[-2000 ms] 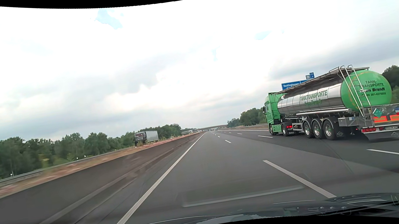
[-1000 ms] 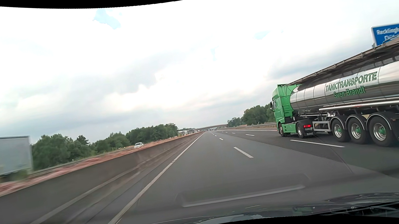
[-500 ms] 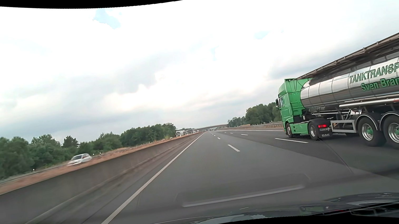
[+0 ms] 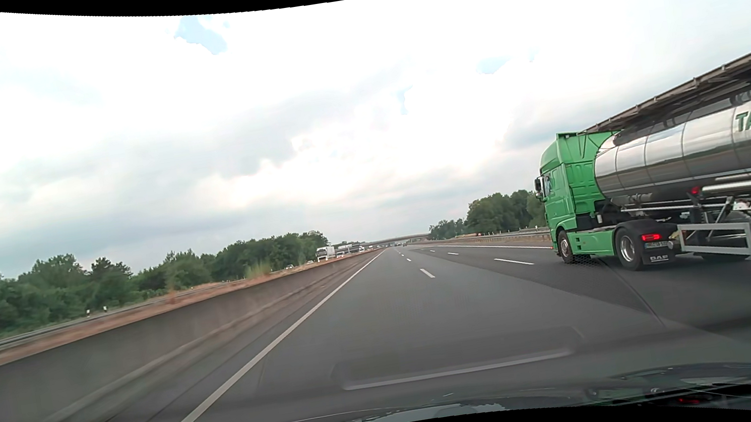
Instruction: Follow the waypoints while adhering to traffic rules and regulations
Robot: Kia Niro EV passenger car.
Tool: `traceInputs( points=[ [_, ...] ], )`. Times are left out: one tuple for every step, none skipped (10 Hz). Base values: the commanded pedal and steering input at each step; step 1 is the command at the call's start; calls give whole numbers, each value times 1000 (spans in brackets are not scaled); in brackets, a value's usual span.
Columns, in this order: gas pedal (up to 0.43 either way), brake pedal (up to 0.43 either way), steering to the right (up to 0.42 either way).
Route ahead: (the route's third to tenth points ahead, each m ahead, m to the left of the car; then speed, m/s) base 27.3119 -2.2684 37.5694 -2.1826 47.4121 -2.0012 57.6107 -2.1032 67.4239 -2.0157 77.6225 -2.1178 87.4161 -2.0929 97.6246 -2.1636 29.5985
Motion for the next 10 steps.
traceInputs(
  points=[
    [311, 0, -1],
    [299, 0, -1],
    [299, 0, -1],
    [299, 0, -1],
    [299, 0, 0],
    [299, 0, -1],
    [299, 0, 0],
    [299, 0, 0],
    [299, 0, 0],
    [299, 0, -1]
  ],
)
